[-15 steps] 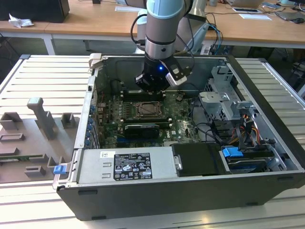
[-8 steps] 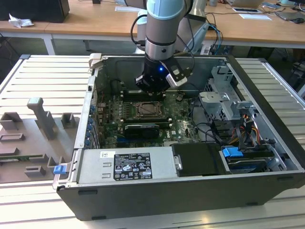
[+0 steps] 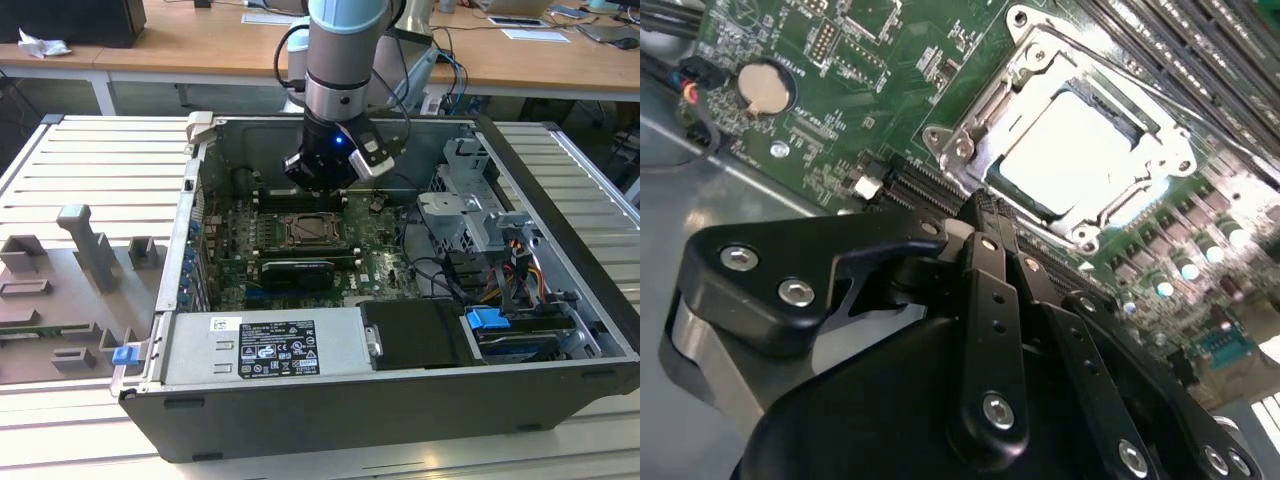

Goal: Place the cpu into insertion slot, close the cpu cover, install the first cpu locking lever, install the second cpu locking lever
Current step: 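Install the second cpu locking lever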

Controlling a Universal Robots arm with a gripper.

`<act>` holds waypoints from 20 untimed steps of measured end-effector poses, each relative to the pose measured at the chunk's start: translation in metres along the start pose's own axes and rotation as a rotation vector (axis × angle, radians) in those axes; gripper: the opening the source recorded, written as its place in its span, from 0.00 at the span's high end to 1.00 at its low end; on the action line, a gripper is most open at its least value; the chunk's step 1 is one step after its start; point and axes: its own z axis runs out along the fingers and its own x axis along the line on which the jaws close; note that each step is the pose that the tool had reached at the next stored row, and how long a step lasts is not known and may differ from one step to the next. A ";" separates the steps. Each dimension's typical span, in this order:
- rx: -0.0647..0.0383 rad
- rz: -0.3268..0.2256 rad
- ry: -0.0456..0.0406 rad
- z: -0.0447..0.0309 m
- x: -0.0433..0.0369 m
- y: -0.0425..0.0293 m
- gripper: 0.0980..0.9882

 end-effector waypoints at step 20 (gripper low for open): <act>-0.003 0.001 0.0148 -0.0151 0.0033 -0.0361 0.99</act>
